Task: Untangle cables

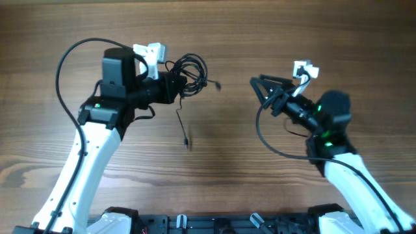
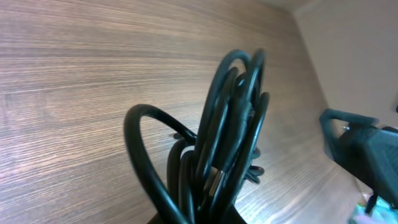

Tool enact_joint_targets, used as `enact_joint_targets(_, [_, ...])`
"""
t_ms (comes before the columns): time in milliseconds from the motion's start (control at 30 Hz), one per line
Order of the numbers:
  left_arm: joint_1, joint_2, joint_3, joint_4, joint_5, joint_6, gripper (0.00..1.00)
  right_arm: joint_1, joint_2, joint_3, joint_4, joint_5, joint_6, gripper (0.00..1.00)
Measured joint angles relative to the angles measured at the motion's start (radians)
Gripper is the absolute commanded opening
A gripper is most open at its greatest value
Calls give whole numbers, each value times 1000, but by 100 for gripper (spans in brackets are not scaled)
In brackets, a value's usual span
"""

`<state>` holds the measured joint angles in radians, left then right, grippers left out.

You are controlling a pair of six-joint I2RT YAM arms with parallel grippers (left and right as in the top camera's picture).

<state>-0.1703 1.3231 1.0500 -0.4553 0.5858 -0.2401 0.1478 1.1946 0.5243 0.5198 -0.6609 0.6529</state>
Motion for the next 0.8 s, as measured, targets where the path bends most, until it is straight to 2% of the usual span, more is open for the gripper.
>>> enact_joint_targets(33, [15, 0, 0, 1, 35, 14, 4, -11, -18, 26, -86, -5, -84, 50])
enact_joint_targets(100, [51, 0, 0, -2, 145, 72, 4, -3, -65, 176, -438, 0, -237, 49])
enact_joint_targets(167, [60, 0, 0, -23, 274, 182, 4, 42, -68, 302, -588, 16, -405, 48])
enact_joint_targets(233, [60, 0, 0, -35, 336, 250, 4, 115, -78, 337, -590, 38, -501, 46])
enact_joint_targets(333, [60, 0, 0, -37, 375, 306, 4, 290, -77, 337, -620, 113, -583, 28])
enact_joint_targets(467, [60, 0, 0, -53, 382, 319, 4, 420, -75, 337, -618, 181, -607, 27])
enact_joint_targets(667, [60, 1, 0, -131, 382, 329, 4, 432, -16, 337, -564, 189, -529, 24])
enact_joint_targets(800, [60, 1, 0, -145, 381, 329, 4, 431, 55, 337, -532, 87, -439, 22])
